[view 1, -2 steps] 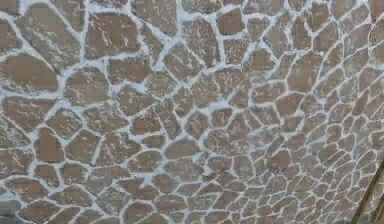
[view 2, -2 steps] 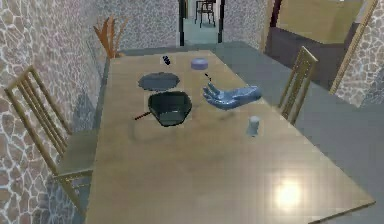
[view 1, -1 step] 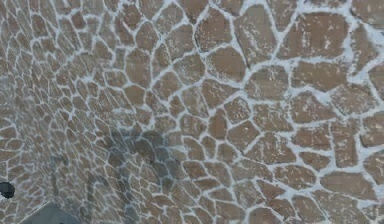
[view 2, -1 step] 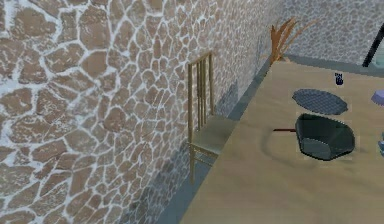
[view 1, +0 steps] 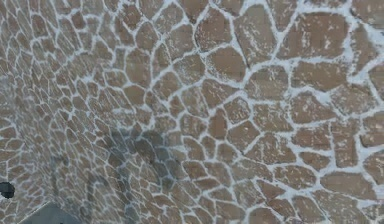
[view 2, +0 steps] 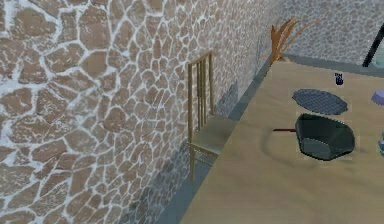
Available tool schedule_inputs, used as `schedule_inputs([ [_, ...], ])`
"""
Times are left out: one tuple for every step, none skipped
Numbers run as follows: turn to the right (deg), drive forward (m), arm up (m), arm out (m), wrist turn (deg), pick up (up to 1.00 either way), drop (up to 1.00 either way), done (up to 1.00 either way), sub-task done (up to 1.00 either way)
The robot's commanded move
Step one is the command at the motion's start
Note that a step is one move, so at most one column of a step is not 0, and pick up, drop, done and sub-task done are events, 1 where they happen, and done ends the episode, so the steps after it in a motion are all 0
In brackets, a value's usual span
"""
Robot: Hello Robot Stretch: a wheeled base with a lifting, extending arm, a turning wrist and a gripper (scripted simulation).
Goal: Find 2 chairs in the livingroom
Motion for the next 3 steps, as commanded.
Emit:
schedule_inputs([
  [24.0,0.00,0.00,0.00,0.0,0.00,0.00,0.00,0.00],
  [0.0,0.25,0.00,0.00,0.0,0.00,0.00,0.00,0.00],
  [3.0,0.00,0.00,0.00,0.0,0.00,0.00,0.00,0.00],
])
